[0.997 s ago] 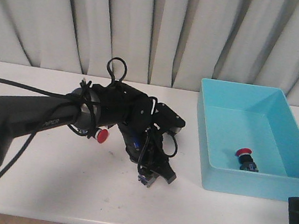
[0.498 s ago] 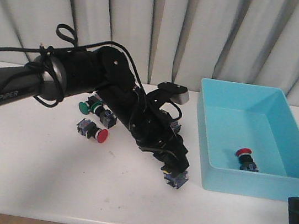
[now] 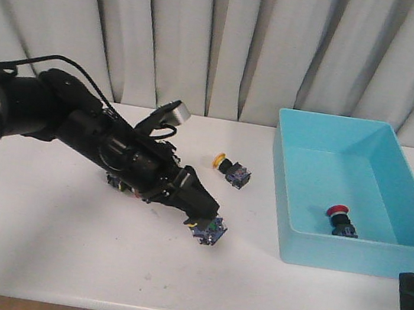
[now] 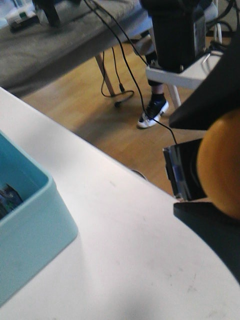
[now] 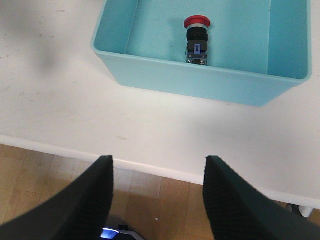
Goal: Pick red and yellow buttons and place in box
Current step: 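Lift the yellow button with the left gripper toward the box, then grasp the yellow button's body with the right gripper from the left gripper, then carry the yellow button into the box with the right gripper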
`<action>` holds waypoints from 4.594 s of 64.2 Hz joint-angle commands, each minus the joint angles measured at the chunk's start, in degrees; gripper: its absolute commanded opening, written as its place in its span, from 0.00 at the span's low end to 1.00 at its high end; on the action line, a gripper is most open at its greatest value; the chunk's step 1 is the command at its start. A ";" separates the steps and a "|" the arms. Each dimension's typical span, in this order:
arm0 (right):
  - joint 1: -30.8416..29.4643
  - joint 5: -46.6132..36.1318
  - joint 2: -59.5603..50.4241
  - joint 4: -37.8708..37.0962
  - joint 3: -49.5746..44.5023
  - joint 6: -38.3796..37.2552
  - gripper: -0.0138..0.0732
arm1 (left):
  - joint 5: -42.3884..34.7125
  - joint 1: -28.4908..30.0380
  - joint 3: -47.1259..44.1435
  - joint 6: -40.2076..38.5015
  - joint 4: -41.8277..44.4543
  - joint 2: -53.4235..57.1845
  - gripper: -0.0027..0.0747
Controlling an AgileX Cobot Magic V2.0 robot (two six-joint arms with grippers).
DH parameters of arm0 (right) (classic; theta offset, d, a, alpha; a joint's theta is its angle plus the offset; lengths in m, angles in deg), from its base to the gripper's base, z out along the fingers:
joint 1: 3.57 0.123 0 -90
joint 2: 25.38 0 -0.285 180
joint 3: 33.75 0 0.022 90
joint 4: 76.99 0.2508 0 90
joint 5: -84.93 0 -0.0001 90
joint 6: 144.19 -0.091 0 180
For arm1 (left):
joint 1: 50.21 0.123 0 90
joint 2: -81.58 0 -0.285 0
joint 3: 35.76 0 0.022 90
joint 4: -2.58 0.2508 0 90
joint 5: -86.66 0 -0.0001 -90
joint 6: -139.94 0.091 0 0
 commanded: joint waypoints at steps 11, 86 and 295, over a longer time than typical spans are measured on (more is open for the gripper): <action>-0.10 -2.53 -0.48 0.49 1.33 0.39 0.61 | 5.76 1.09 -1.56 5.25 -11.22 10.14 0.27; 15.77 -2.42 14.03 15.57 11.71 31.95 0.77 | 5.20 1.01 -1.56 4.93 -13.93 12.33 0.27; 11.71 -7.93 20.38 -3.09 18.28 8.73 0.38 | 1.40 4.50 -1.49 5.29 5.42 12.33 0.77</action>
